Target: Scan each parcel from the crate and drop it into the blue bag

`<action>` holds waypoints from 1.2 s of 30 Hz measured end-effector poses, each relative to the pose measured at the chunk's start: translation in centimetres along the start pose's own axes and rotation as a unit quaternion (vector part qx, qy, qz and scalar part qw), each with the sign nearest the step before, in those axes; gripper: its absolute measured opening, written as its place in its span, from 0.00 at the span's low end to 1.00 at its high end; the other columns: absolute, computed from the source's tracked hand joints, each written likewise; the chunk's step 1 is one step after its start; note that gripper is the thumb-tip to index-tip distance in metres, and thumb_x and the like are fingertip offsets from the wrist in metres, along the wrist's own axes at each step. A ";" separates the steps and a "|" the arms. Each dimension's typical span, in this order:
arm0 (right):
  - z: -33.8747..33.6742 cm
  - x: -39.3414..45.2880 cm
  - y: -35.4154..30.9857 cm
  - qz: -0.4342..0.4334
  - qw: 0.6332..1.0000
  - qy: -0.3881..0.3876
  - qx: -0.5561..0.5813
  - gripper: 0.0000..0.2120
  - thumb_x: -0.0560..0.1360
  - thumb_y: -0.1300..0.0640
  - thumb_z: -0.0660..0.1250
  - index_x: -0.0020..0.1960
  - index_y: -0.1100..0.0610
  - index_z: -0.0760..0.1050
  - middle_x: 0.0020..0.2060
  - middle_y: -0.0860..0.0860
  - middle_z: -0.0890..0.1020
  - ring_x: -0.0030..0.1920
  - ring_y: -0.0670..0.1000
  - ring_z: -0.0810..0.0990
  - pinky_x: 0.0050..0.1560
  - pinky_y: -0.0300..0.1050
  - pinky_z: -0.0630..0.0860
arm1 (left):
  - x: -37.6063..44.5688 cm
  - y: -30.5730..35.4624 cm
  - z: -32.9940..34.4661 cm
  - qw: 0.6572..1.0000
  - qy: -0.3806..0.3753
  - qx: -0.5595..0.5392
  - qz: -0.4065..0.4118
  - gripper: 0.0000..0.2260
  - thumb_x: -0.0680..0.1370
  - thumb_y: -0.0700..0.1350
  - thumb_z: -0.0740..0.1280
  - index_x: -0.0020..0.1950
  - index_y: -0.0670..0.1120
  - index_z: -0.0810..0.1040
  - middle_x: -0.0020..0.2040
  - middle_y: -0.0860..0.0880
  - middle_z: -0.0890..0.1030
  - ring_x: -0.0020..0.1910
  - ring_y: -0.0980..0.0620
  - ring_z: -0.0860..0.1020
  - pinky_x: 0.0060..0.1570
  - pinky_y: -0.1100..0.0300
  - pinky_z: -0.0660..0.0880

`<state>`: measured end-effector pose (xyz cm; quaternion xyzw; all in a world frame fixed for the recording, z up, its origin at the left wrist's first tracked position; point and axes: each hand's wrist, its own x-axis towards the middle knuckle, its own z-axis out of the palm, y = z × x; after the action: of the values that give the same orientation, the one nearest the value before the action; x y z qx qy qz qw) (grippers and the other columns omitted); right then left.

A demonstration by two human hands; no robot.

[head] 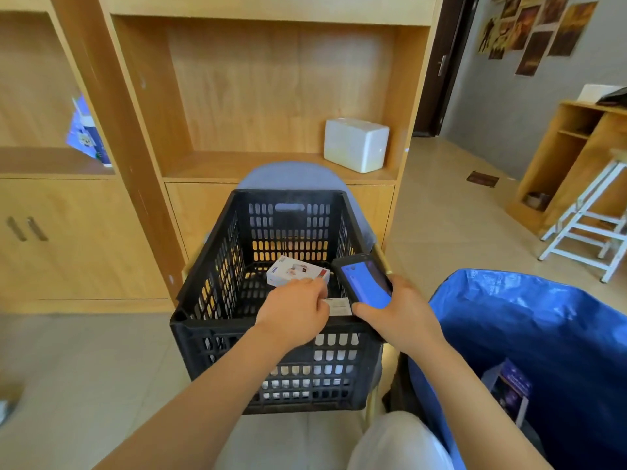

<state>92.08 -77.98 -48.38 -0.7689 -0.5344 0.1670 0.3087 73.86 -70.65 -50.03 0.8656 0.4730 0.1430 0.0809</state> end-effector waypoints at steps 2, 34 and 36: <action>0.1 0.8 -0.2 -0.006 0.999 -0.010 -0.032 0.28 0.63 0.37 0.71 0.57 0.51 0.71 0.47 0.46 0.78 0.45 0.48 0.78 0.45 0.51 0.81 | 1.0 -0.6 -0.2 0.989 -0.114 -0.071 -0.056 0.10 0.79 0.51 0.58 0.57 0.53 0.75 0.52 0.53 0.79 0.49 0.52 0.75 0.49 0.53 0.74; 0.9 1.3 0.0 -0.025 0.995 -0.007 -0.098 0.31 0.68 0.37 0.70 0.65 0.51 0.67 0.53 0.47 0.72 0.48 0.49 0.76 0.46 0.48 0.80 | 8.0 -10.9 2.9 0.916 -0.357 -0.094 -0.155 0.22 0.75 0.50 0.72 0.66 0.52 0.68 0.67 0.49 0.69 0.60 0.49 0.73 0.58 0.53 0.77; 0.9 1.3 -0.1 -0.024 0.995 -0.007 -0.099 0.31 0.68 0.37 0.70 0.65 0.51 0.67 0.54 0.47 0.72 0.48 0.49 0.77 0.46 0.48 0.80 | 7.6 -10.9 2.4 0.925 -0.345 -0.089 -0.136 0.23 0.76 0.49 0.71 0.68 0.51 0.68 0.65 0.52 0.70 0.61 0.49 0.73 0.61 0.53 0.74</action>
<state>91.97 -76.51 -48.86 -0.7811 -0.5691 0.1113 0.2317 69.82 -58.41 -54.02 0.7783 0.5141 -0.1347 0.3346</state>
